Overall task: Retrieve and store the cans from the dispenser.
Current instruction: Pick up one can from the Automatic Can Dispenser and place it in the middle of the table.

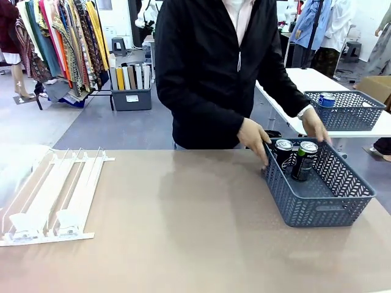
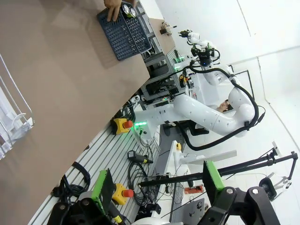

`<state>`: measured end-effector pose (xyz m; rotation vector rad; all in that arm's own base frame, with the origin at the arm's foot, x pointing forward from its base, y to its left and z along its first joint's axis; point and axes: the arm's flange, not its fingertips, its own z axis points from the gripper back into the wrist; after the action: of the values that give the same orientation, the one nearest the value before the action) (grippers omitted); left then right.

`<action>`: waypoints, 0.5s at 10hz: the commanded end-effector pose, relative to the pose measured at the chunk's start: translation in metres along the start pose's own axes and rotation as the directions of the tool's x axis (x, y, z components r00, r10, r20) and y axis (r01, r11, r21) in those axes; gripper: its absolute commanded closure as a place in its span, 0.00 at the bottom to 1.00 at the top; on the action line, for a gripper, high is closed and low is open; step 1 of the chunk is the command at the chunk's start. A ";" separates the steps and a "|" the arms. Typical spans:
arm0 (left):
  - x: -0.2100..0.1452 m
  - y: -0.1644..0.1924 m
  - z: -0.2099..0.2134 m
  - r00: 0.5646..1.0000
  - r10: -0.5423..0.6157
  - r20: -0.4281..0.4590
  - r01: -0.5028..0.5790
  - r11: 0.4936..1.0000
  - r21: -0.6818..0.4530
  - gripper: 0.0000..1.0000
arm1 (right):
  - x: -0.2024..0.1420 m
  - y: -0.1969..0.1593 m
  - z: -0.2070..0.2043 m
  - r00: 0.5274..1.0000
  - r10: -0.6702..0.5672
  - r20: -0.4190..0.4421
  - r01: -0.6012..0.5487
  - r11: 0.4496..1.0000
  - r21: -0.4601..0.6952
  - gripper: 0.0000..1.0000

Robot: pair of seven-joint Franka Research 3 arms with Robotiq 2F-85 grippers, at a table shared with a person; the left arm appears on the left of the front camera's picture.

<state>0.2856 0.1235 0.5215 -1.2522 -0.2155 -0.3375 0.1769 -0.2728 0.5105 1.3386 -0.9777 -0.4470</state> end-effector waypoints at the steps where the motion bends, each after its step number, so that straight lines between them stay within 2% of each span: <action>1: -0.003 0.000 0.000 1.000 -0.017 -0.009 0.017 1.000 -0.003 0.00 | 0.003 0.001 -0.003 0.999 0.026 0.018 -0.027 0.999 0.025 0.00; 5: -0.003 0.000 0.000 1.000 -0.017 -0.009 0.017 1.000 -0.003 0.00 | 0.003 0.001 -0.003 0.999 0.026 0.018 -0.027 0.999 0.025 0.00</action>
<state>0.2856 0.1235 0.5215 -1.2522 -0.2156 -0.3376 0.1769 -0.2728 0.5105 1.3386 -0.9777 -0.4470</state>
